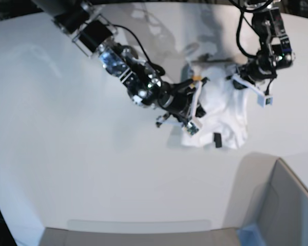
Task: Layout the t-shirt on the table in an organized manner, then fold the t-shirt properly
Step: 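Press and smooth the folded shirt flat with both grippers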
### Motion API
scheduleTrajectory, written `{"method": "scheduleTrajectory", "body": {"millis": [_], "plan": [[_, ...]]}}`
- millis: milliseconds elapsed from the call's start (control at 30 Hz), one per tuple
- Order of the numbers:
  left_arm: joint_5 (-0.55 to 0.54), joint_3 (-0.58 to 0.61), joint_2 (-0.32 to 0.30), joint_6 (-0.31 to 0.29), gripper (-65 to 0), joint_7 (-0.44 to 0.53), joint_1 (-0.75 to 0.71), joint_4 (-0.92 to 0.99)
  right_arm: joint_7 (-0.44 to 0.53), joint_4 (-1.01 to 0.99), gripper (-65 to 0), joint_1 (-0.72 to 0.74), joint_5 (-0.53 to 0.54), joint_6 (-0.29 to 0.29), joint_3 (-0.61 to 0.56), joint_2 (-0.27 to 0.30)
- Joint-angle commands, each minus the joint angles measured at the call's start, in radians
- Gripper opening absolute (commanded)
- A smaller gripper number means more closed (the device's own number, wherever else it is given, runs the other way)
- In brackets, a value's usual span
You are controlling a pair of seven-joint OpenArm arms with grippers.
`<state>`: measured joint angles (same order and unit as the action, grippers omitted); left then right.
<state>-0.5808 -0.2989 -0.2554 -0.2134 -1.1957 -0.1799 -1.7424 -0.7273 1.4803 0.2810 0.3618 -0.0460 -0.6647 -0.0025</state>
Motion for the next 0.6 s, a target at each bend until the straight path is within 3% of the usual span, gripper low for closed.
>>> {"method": "scheduleTrajectory", "body": {"millis": [0, 167, 333, 567], "plan": [[0.008, -0.006, -0.015, 0.004, -62.9, 0.0, 0.001, -0.011, 0.005, 0.012, -65.0, 0.013, -0.005, -0.001, 0.004, -0.007], [0.008, -0.018, -0.017, 0.004, -62.9, 0.006, 0.0, -0.011, 0.012, -0.112, -65.0, 0.01, -0.008, -0.001, -0.057, -0.011], [0.006, -0.087, -0.017, 0.004, -62.9, 0.0, 0.006, -0.011, 0.102, -0.251, -65.0, 0.011, -0.01, 0.001, -0.105, -0.015], [0.0, -0.161, -0.015, -0.002, -62.9, 0.0, 0.007, -0.101, 0.102, -0.017, -65.0, 0.004, -0.01, -0.005, -0.099, 0.014]]}}
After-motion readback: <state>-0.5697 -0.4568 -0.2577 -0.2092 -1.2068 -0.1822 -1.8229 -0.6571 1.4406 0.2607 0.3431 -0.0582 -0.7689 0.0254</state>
